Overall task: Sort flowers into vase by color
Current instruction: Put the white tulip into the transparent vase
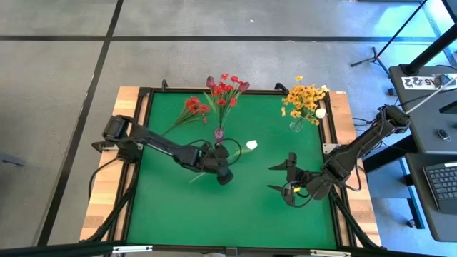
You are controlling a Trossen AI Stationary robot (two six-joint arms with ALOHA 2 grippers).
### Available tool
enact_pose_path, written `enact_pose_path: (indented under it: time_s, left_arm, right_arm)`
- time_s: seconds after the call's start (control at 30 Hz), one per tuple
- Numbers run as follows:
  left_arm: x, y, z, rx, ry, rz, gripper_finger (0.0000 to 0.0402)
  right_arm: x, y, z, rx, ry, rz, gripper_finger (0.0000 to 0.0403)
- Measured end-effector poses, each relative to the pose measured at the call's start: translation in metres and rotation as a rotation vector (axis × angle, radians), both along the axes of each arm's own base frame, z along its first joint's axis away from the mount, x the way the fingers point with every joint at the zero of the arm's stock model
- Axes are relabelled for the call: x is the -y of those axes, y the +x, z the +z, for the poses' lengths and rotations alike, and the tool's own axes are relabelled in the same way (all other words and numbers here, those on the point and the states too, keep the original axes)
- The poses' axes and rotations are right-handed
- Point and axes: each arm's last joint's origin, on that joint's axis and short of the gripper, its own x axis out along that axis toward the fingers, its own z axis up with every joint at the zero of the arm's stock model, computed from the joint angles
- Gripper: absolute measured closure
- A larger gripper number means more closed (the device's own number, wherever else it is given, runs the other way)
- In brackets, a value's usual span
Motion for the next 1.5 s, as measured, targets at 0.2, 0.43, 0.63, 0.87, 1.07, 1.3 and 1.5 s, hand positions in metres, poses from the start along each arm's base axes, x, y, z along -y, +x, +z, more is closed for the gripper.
enact_pose_path:
  time_s: [0.2,0.43,0.63,0.87,1.07,1.3,1.5]
  left_arm:
    - [0.017,-0.007,0.052,0.227,0.087,-0.061,0.0401]
    - [0.036,-0.002,0.102,0.557,0.112,-0.257,0.0401]
    - [0.041,0.002,0.118,0.717,0.095,-0.397,0.0401]
    - [0.041,0.003,0.122,0.758,0.098,-0.415,0.0401]
    - [0.041,0.004,0.124,0.778,0.097,-0.415,0.0401]
    - [0.041,0.004,0.124,0.778,0.097,-0.415,0.0401]
    - [0.041,0.004,0.124,0.777,0.097,-0.415,0.0402]
  right_arm:
    - [0.000,0.002,0.006,0.073,0.022,-0.050,0.0103]
    - [0.006,0.010,0.013,0.152,0.021,-0.127,0.0103]
    - [0.014,0.023,0.032,0.293,0.060,-0.088,0.0103]
    - [0.026,0.037,0.046,0.420,0.112,-0.006,0.0103]
    - [0.033,0.053,0.046,0.491,0.159,0.089,0.0103]
    - [0.034,0.063,0.041,0.518,0.160,0.102,0.0117]
    - [0.033,0.064,0.040,0.525,0.161,0.102,0.0195]
